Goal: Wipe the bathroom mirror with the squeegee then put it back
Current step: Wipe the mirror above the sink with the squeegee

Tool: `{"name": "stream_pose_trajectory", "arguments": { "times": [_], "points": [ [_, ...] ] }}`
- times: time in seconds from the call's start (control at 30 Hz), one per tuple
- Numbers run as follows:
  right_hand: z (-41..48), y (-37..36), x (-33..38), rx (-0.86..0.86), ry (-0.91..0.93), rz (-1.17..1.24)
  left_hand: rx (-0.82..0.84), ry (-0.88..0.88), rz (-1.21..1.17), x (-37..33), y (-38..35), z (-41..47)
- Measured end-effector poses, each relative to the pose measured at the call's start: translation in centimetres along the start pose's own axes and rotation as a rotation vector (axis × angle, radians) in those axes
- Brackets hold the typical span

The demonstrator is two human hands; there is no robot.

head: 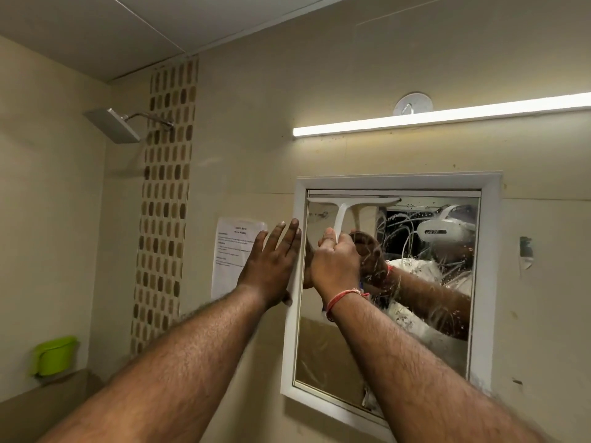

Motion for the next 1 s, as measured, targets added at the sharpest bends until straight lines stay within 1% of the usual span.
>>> {"name": "stream_pose_trajectory", "arguments": {
  "times": [0.27, 0.43, 0.7, 0.87, 1.0],
  "points": [
    [-0.7, 0.0, -1.2, -0.024, -0.029, -0.012, -0.017, 0.004, -0.049, -0.9, -1.1, -0.9],
    [-1.4, -0.2, -3.7, 0.030, -0.071, 0.026, -0.029, 0.002, -0.058, -1.7, -2.0, -1.8],
    [-2.4, -0.1, -6.1, -0.019, -0.042, -0.071, -0.057, -0.017, -0.073, -3.7, -4.4, -4.6],
    [-3.4, 0.2, -8.8, -0.057, -0.046, -0.129, -0.034, -0.035, -0.089, -5.0, -5.8, -6.4],
    [-4.1, 0.4, -10.3, -0.068, -0.043, -0.128, -0.004, -0.043, -0.091, -5.8, -6.9, -7.6]
  ]
}}
Point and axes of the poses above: each hand's wrist, its own z-axis towards the middle knuckle, its own y-axis out of the back of the hand, x = y × z, the point moved 9 cm from there along z, towards the middle knuckle, and after that the axes turned 15 degrees about -y, right-handed, at the moved point
